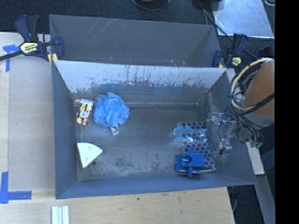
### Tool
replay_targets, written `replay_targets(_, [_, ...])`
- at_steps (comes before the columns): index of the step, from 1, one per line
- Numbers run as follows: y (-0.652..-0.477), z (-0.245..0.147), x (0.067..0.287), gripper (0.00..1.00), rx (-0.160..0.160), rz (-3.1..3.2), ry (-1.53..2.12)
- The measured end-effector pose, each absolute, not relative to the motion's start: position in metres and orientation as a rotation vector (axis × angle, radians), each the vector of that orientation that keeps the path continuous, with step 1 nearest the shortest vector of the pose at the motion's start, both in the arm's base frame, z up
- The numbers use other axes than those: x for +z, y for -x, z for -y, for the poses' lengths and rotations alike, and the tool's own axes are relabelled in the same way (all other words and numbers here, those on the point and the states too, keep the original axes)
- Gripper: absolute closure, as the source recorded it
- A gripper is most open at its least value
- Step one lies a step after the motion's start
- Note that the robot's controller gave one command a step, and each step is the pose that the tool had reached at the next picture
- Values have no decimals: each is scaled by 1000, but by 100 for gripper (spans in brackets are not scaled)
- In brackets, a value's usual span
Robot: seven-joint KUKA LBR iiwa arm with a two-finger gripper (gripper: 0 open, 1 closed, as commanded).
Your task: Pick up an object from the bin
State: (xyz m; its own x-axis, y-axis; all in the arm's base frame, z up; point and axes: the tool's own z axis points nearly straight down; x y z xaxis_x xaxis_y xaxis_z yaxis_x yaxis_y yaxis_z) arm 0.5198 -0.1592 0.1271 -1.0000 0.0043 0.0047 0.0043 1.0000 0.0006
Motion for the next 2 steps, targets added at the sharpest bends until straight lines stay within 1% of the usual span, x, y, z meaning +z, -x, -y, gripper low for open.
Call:
replay_targets(1, [-522,158,132,0,2,3145,0])
replay_targets(2, [-516,100,76,0,-4,3137,93])
